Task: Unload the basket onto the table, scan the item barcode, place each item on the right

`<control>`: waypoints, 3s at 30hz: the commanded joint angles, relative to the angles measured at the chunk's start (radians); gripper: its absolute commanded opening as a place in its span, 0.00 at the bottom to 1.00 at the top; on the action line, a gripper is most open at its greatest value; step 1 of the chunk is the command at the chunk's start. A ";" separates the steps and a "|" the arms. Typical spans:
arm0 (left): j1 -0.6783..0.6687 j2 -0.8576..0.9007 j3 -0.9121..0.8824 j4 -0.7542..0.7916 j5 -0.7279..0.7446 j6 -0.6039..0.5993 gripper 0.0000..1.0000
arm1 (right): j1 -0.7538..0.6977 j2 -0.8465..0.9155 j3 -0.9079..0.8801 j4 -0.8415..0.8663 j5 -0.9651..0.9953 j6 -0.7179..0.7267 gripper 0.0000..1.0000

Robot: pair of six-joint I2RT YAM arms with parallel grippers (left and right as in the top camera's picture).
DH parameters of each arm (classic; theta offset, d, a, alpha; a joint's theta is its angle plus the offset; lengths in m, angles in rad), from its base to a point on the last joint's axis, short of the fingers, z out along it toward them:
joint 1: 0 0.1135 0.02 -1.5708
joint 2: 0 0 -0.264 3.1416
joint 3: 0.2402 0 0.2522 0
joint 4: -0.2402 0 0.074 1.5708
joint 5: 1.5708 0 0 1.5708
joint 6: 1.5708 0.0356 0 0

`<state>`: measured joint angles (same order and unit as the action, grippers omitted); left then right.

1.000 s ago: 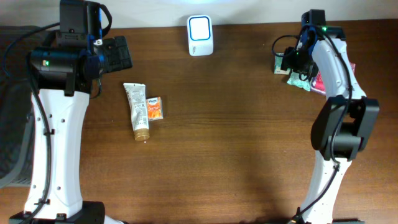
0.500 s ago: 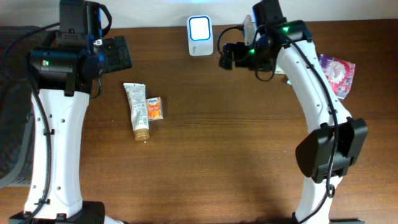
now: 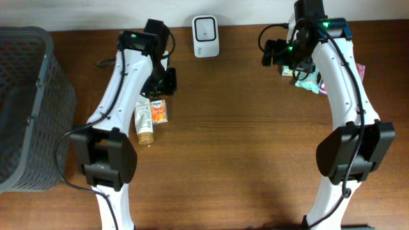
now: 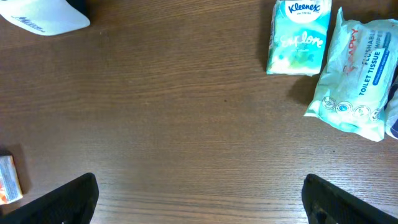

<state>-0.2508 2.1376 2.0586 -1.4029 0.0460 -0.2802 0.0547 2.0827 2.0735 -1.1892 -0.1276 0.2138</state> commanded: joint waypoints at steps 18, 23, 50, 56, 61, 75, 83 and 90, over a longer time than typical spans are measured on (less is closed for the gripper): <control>-0.109 0.337 0.003 0.090 0.166 -0.086 0.00 | -0.003 0.005 -0.006 0.000 0.017 0.004 0.99; -0.252 0.337 0.150 0.130 0.398 -0.085 0.00 | -0.003 0.005 -0.005 0.000 0.017 0.005 0.99; 0.135 0.340 0.628 -0.274 -0.095 -0.086 0.99 | 0.228 0.007 -0.367 0.085 -0.115 0.302 0.99; 0.135 0.340 0.628 -0.274 -0.095 -0.086 0.99 | 0.227 0.007 -0.539 0.246 -0.299 0.401 0.56; 0.135 0.340 0.628 -0.274 -0.095 -0.086 0.99 | 0.228 0.007 -0.700 0.431 -0.396 0.487 0.56; 0.135 0.340 0.628 -0.274 -0.095 -0.086 0.99 | 0.213 -0.177 -0.633 0.502 -0.733 -0.081 0.04; 0.135 0.340 0.628 -0.274 -0.095 -0.086 0.99 | 0.212 -0.206 -0.630 0.592 -1.401 -0.416 0.04; 0.135 0.340 0.628 -0.274 -0.095 -0.086 0.99 | 0.212 -0.206 -0.631 0.592 -1.378 -0.343 0.04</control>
<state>-0.1192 2.4851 2.6808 -1.6760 -0.0349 -0.3634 0.2661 1.8839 1.4357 -0.5972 -1.5143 -0.1375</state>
